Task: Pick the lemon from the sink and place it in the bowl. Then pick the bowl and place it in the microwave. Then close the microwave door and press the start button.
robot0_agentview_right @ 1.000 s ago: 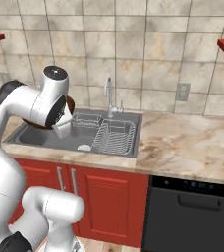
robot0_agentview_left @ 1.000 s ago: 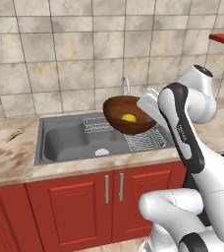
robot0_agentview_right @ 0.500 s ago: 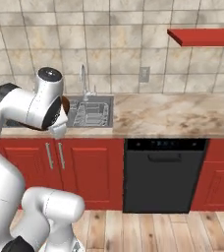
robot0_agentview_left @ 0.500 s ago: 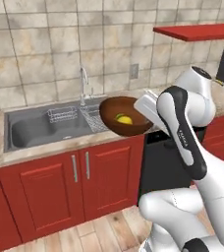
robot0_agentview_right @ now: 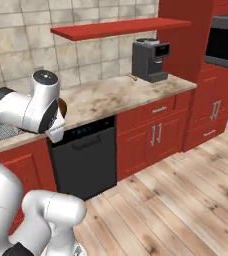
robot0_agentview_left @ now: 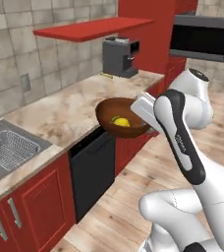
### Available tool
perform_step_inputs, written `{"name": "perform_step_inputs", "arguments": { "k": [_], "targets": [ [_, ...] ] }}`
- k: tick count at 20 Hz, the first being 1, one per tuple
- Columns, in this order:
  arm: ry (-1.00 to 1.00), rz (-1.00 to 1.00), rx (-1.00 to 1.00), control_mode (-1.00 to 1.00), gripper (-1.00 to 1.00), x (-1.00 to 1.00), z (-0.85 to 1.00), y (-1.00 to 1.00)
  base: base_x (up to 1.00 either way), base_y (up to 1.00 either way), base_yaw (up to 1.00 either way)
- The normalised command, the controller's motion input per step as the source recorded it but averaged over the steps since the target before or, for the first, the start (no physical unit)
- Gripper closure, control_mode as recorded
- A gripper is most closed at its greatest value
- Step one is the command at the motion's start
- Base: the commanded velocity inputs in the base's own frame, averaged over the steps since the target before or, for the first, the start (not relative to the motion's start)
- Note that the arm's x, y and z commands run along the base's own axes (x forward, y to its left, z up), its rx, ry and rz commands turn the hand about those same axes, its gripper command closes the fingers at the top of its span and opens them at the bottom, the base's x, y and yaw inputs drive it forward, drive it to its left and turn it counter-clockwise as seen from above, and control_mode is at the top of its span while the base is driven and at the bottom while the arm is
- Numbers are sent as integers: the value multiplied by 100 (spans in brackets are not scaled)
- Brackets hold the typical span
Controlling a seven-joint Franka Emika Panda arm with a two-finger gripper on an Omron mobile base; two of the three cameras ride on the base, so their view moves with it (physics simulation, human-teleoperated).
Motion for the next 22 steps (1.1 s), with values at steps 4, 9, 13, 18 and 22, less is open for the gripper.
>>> {"name": "perform_step_inputs", "arguments": {
  "k": [4,9,13,18,22],
  "targets": [
    [0,0,0,100,100,0,0,0,-6,0,-91],
    [0,0,0,100,100,0,0,0,-3,-13,-85],
    [0,0,0,100,100,0,0,0,10,-79,-71],
    [0,0,0,100,100,0,0,0,70,-78,-54],
    [0,0,0,100,100,0,0,0,100,-24,-37]
  ]
}}
